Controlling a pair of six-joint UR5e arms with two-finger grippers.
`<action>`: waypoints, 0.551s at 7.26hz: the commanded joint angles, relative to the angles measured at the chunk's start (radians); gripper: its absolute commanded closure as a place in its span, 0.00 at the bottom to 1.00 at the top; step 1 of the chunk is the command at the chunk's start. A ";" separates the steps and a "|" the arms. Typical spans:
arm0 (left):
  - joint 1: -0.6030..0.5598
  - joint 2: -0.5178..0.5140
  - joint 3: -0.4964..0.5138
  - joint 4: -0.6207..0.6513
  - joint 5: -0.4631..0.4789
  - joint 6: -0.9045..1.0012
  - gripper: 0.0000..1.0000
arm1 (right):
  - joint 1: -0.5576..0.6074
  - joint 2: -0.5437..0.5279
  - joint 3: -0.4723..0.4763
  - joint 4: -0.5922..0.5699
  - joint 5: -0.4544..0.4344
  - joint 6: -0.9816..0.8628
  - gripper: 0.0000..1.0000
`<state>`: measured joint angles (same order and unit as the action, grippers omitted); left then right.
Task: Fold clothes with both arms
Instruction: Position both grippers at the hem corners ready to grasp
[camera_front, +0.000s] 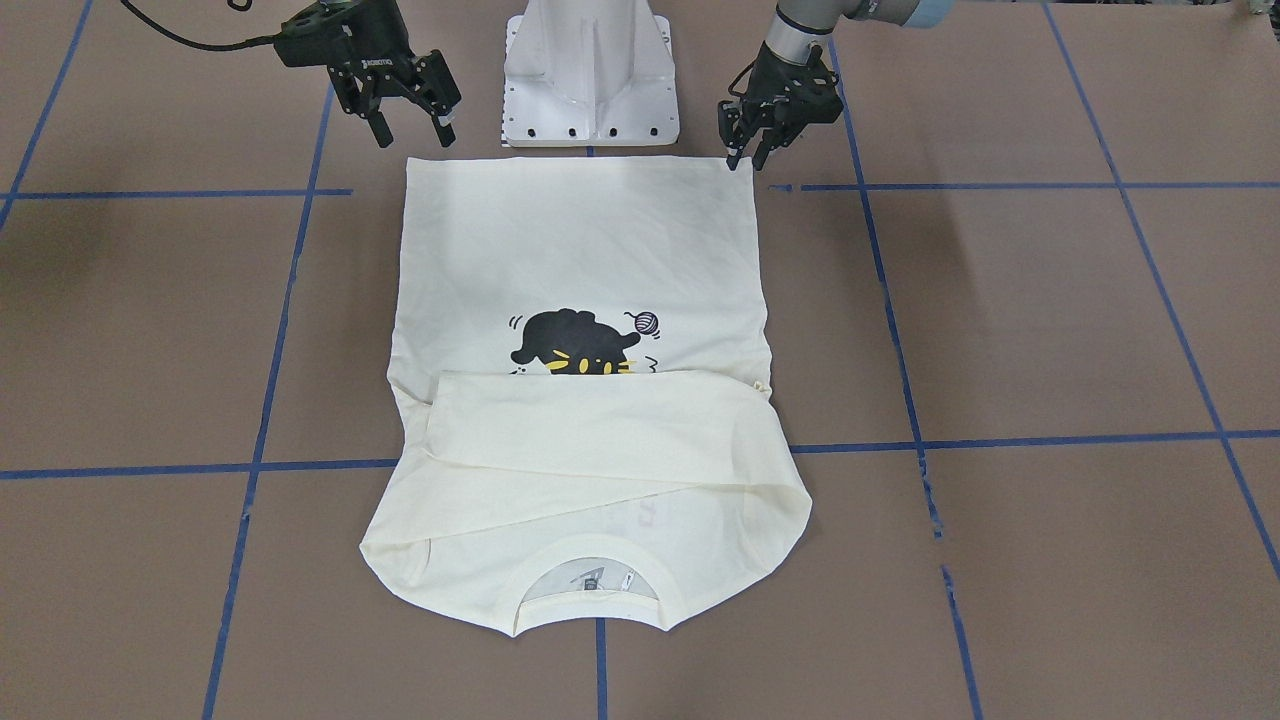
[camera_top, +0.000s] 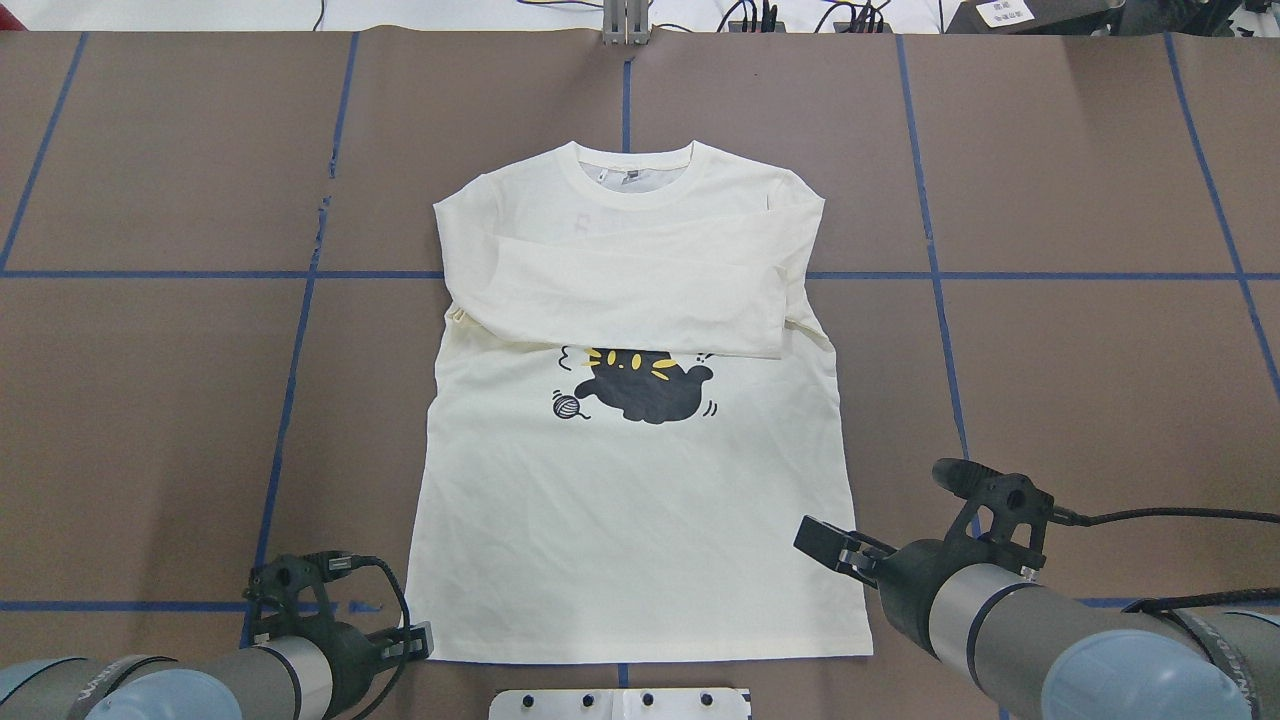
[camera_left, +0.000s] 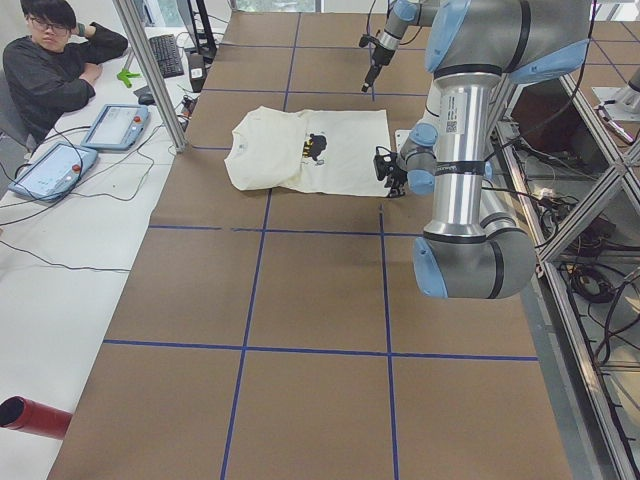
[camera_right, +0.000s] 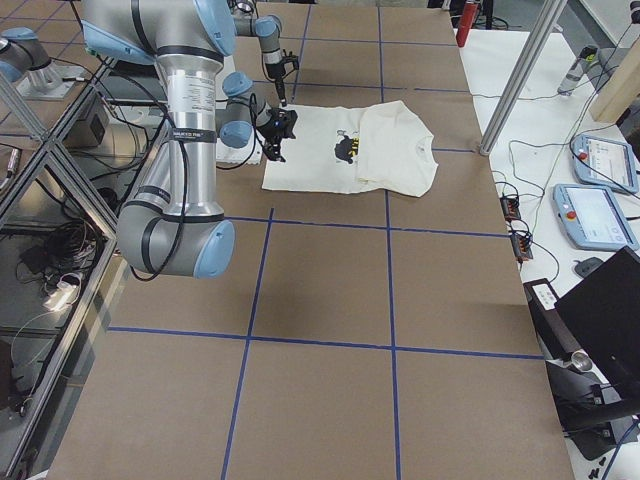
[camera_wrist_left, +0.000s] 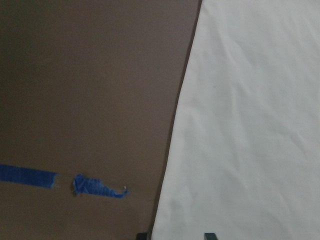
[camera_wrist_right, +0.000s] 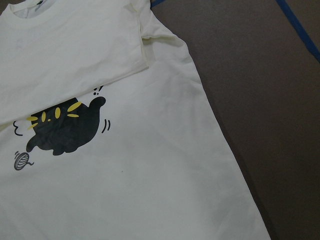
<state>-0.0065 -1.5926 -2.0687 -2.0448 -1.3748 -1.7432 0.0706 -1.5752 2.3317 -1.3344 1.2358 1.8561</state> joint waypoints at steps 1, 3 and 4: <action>0.002 0.002 -0.001 0.000 -0.001 0.002 0.52 | 0.000 0.000 0.000 0.000 -0.001 0.000 0.00; 0.008 0.002 0.001 0.000 -0.001 0.002 0.52 | 0.000 0.000 0.000 0.000 -0.001 -0.002 0.00; 0.014 0.002 0.001 0.000 -0.001 0.002 0.52 | 0.000 0.000 0.000 0.000 -0.001 -0.002 0.00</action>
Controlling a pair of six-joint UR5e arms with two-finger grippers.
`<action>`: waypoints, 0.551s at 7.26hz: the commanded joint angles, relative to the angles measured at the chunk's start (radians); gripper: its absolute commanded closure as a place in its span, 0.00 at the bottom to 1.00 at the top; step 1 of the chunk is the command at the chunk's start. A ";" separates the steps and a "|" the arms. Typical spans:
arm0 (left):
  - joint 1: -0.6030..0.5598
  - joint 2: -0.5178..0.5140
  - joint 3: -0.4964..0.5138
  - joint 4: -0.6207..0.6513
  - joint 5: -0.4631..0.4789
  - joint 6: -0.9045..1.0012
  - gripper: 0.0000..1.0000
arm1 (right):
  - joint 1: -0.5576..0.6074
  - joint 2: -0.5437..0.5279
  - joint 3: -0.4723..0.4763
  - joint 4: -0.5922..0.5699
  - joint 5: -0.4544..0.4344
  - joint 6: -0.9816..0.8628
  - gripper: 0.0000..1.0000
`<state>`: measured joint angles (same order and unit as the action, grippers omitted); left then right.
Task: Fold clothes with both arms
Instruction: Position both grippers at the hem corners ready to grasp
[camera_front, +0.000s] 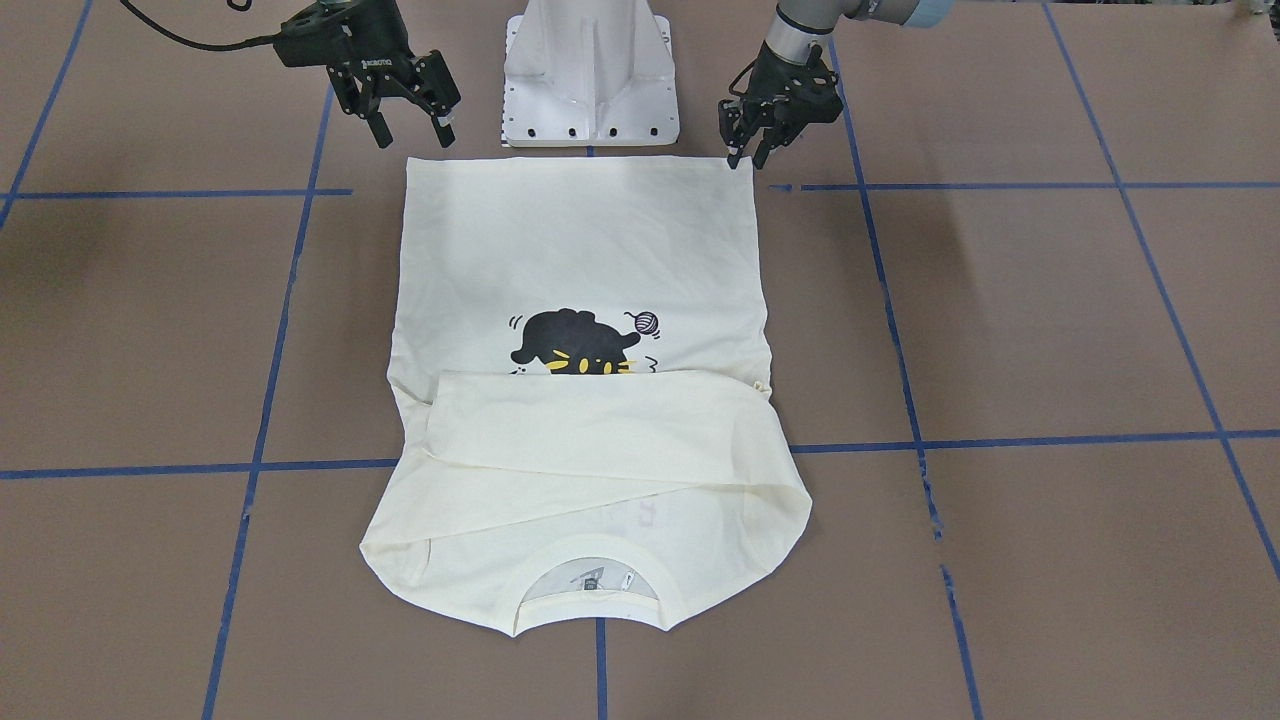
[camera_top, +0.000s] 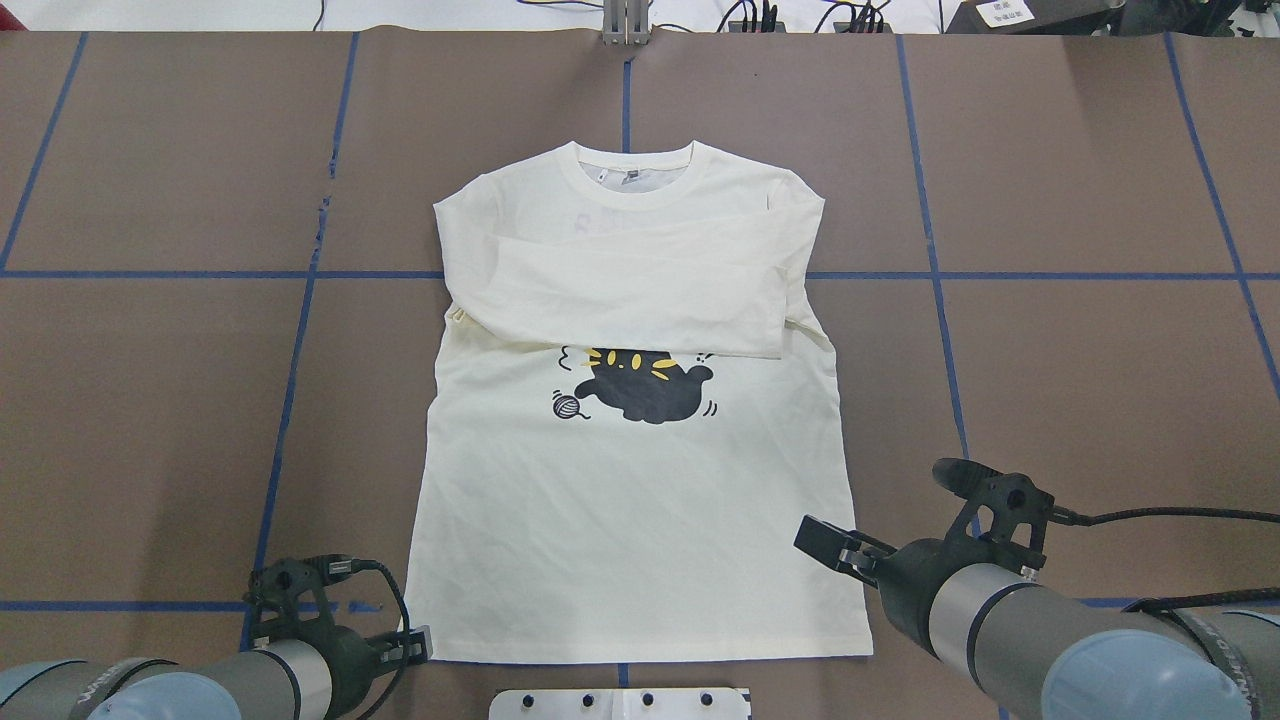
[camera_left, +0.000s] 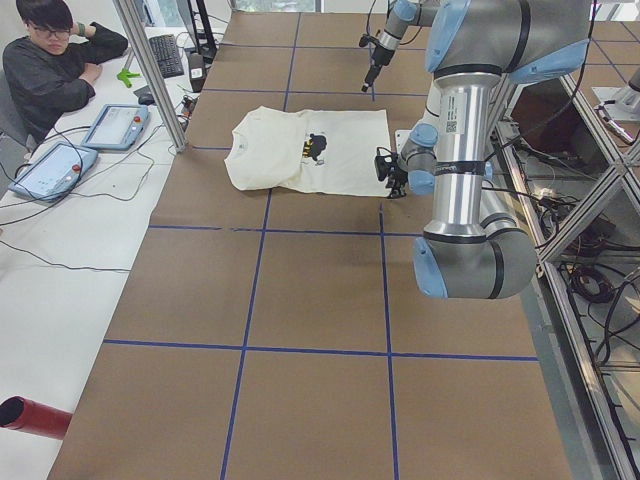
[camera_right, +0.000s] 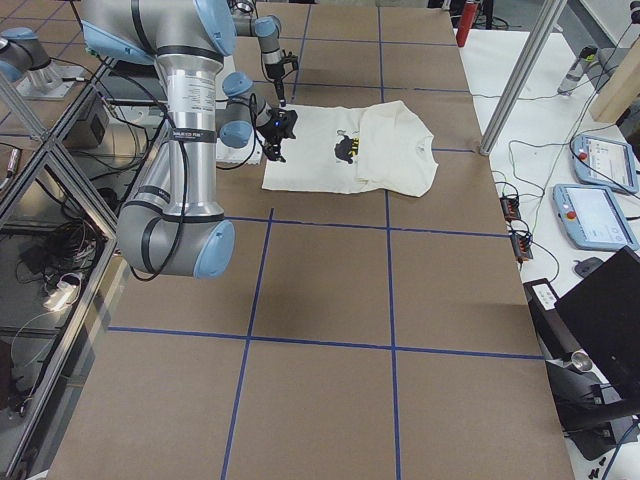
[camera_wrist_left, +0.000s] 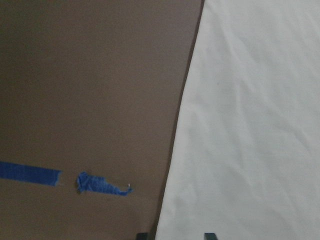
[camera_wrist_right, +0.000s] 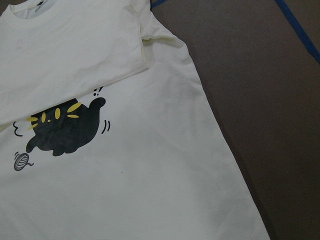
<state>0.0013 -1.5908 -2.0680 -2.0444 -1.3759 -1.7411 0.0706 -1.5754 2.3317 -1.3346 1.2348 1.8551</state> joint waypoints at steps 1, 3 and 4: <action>0.006 0.000 0.000 0.000 0.000 -0.001 0.57 | 0.000 0.000 0.000 0.000 0.000 -0.001 0.00; 0.008 -0.001 0.000 0.000 0.000 -0.001 0.59 | 0.000 0.000 -0.002 0.000 0.000 -0.001 0.00; 0.009 -0.001 0.000 0.000 0.001 -0.001 0.59 | 0.000 0.000 -0.002 0.000 0.000 -0.001 0.00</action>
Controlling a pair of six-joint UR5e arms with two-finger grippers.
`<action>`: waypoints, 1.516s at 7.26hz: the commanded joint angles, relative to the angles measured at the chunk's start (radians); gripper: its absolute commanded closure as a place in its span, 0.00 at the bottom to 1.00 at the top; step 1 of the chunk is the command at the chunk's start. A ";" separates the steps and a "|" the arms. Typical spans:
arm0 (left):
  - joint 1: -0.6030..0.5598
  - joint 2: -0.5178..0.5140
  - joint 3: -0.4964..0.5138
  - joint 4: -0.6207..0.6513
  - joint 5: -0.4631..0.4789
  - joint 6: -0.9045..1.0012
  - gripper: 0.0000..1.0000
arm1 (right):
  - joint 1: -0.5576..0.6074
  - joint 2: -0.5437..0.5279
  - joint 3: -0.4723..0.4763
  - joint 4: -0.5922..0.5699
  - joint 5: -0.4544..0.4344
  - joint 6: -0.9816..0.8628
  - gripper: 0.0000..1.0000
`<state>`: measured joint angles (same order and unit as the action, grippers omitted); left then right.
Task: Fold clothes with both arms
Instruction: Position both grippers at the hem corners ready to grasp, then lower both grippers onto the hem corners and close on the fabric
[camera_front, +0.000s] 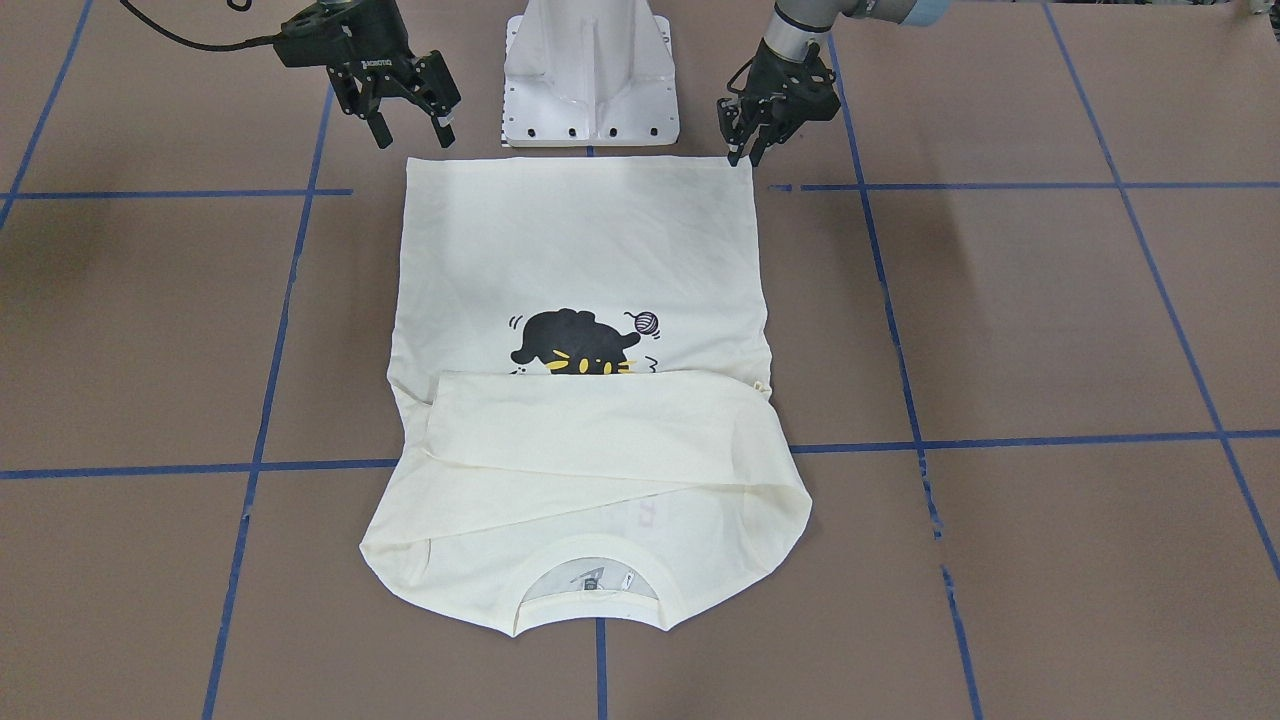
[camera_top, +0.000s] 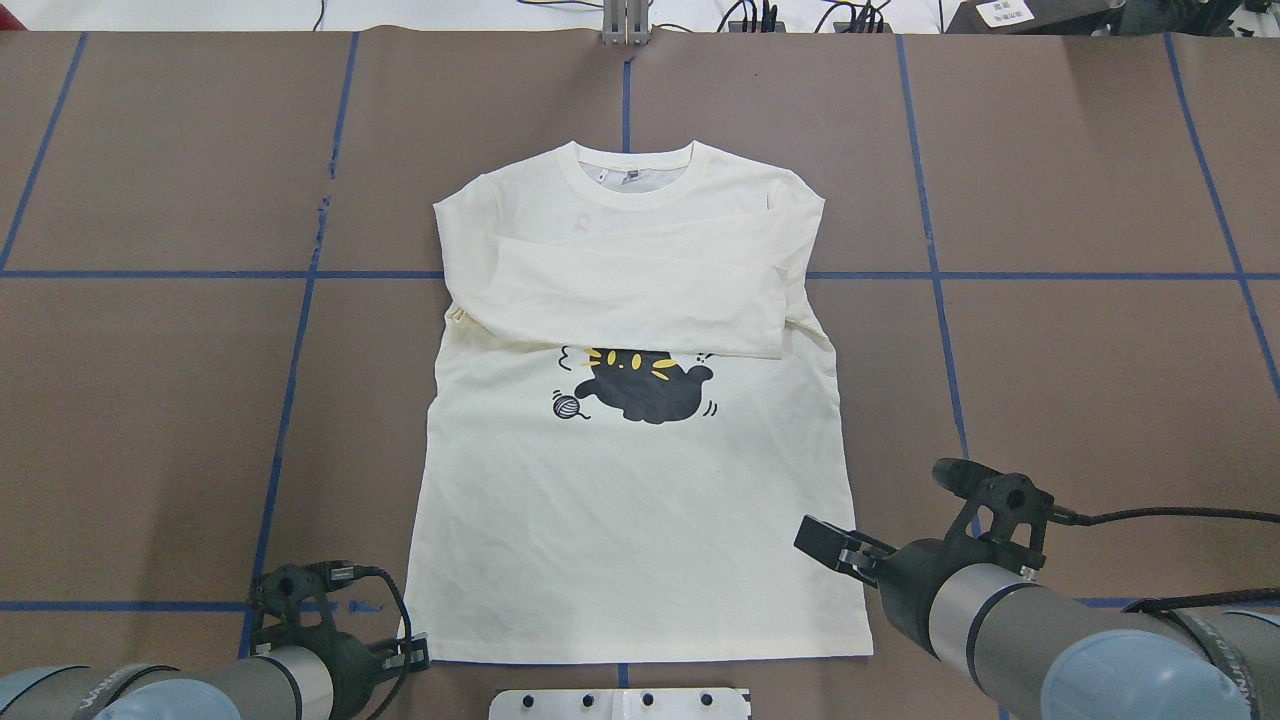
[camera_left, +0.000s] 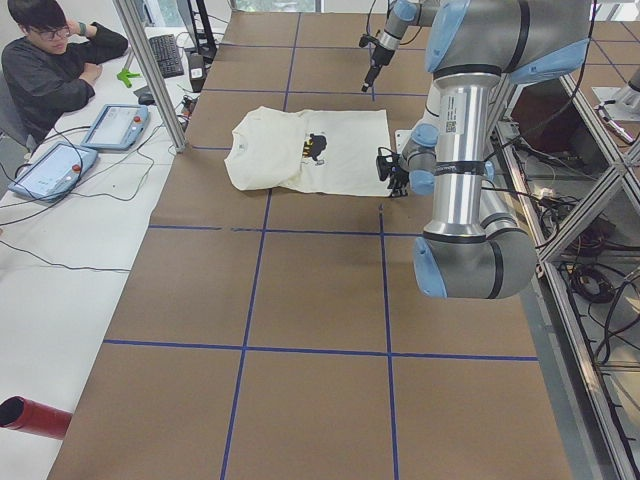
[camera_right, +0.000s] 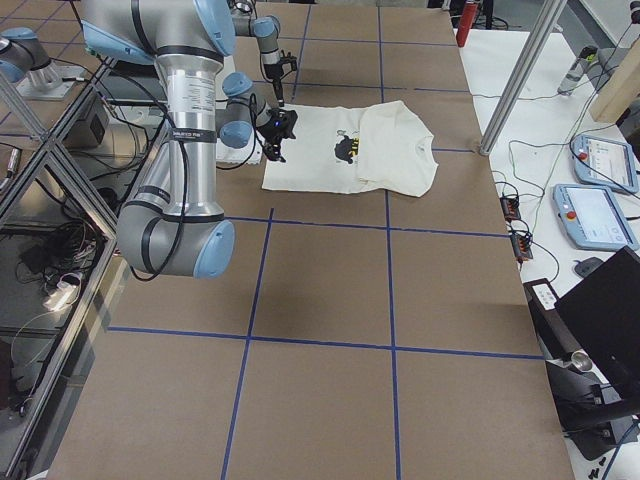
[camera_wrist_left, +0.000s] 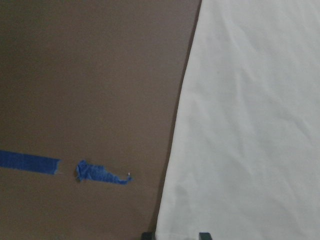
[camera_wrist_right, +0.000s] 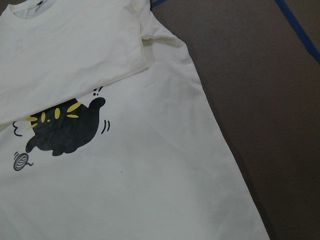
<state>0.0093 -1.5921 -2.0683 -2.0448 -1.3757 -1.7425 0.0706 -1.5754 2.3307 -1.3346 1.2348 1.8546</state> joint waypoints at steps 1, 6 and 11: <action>0.001 0.000 0.000 0.000 0.000 0.000 0.69 | 0.000 0.000 -0.001 0.000 0.000 0.000 0.00; 0.003 0.003 0.004 0.003 0.001 0.000 1.00 | -0.002 0.000 -0.005 0.000 0.000 0.000 0.00; -0.032 -0.006 -0.079 0.003 -0.029 0.005 1.00 | -0.112 -0.113 -0.033 0.006 -0.081 0.219 0.15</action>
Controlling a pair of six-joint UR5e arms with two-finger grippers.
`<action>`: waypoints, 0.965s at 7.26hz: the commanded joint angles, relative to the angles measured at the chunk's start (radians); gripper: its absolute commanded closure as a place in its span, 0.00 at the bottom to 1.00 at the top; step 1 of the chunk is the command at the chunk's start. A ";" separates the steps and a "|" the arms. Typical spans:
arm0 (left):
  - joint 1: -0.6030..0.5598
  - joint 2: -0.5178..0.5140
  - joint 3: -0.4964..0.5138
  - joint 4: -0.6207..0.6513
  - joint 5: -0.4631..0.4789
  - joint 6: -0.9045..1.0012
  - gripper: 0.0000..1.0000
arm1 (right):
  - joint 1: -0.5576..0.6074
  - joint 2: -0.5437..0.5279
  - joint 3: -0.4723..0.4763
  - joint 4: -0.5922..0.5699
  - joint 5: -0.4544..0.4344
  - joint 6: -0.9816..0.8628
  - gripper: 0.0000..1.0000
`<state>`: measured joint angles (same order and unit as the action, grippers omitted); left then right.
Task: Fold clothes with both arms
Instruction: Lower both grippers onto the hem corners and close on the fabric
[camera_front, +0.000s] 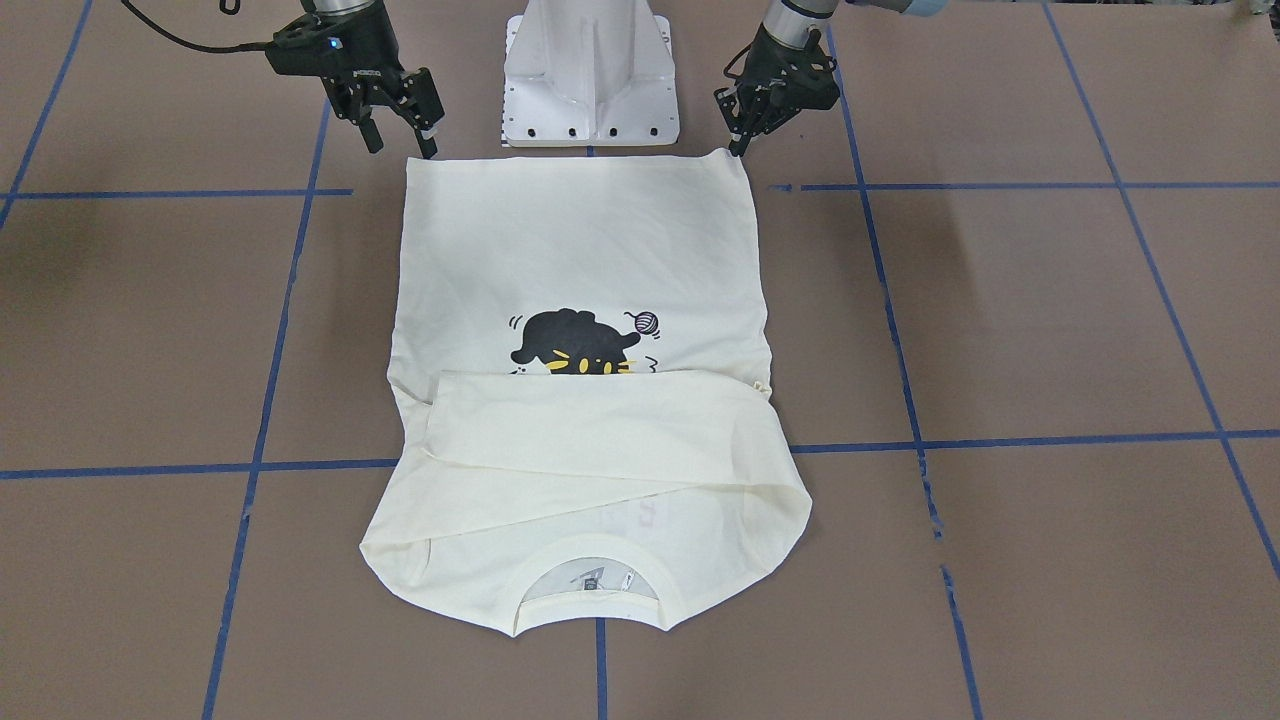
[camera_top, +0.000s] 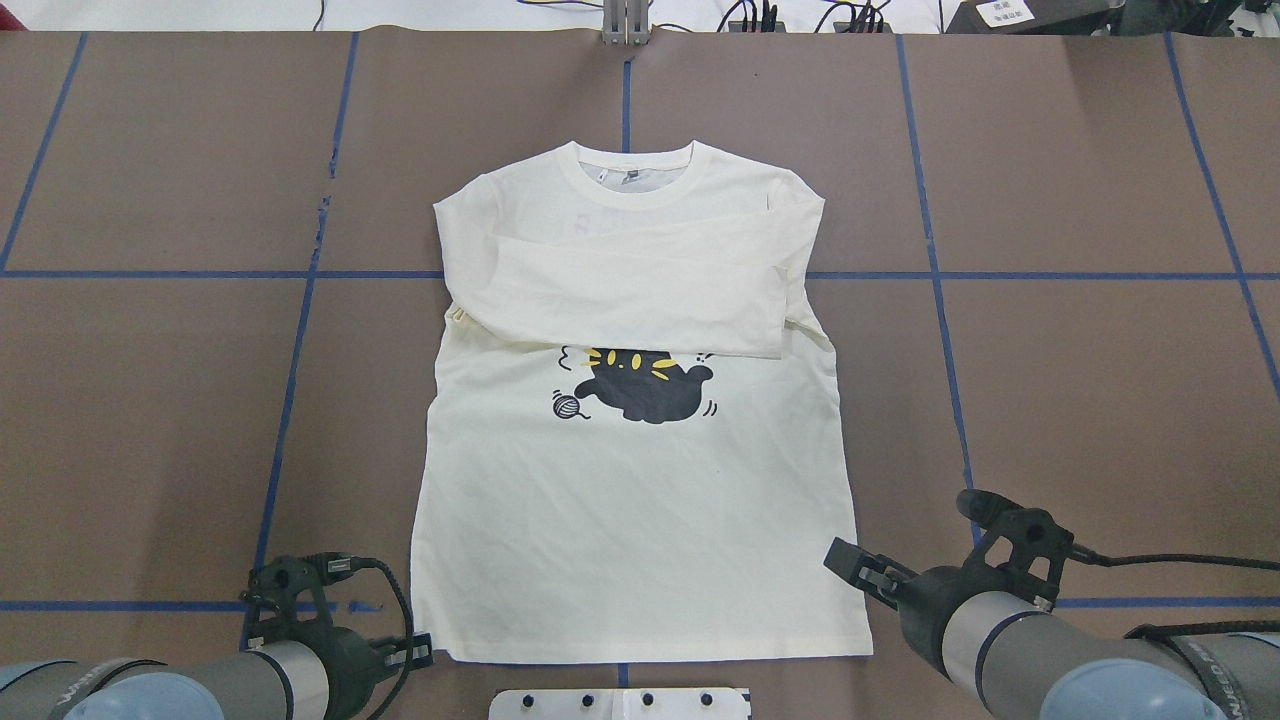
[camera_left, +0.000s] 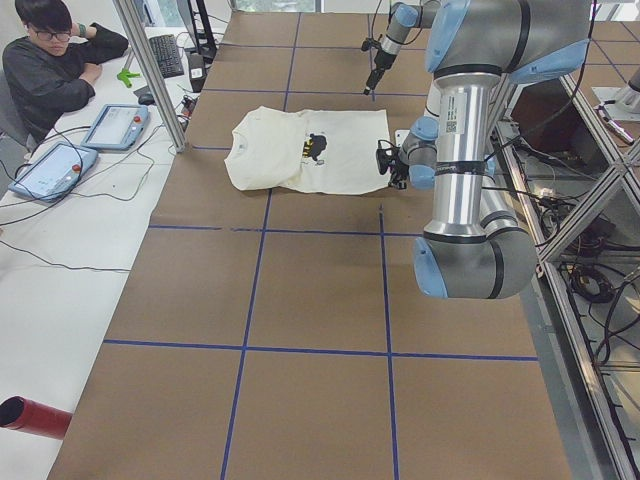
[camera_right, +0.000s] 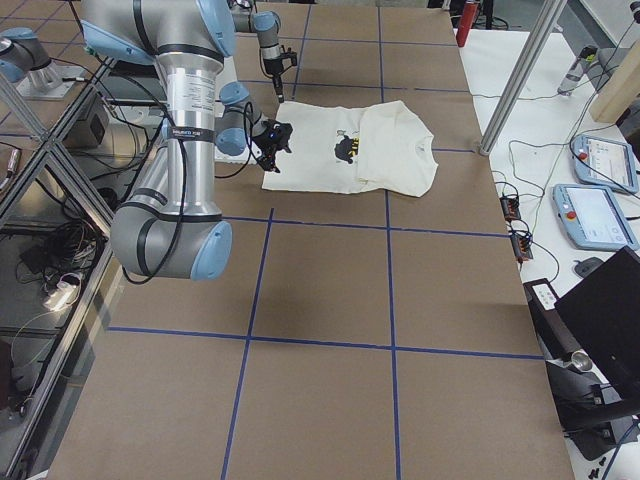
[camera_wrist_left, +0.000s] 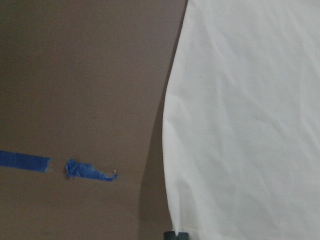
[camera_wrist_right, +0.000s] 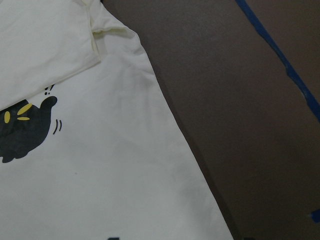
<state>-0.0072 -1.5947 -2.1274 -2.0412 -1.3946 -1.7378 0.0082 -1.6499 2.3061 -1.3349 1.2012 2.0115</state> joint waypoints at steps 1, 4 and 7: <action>-0.031 -0.001 -0.026 -0.001 -0.011 0.000 1.00 | -0.075 -0.041 -0.016 0.008 -0.072 0.082 0.15; -0.043 -0.001 -0.026 -0.002 -0.001 -0.002 1.00 | -0.177 -0.044 -0.062 0.003 -0.159 0.182 0.28; -0.056 0.002 -0.034 -0.004 0.012 -0.003 1.00 | -0.208 -0.034 -0.122 0.005 -0.195 0.253 0.37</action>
<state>-0.0600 -1.5938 -2.1587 -2.0446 -1.3903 -1.7409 -0.1905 -1.6877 2.2038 -1.3301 1.0160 2.2461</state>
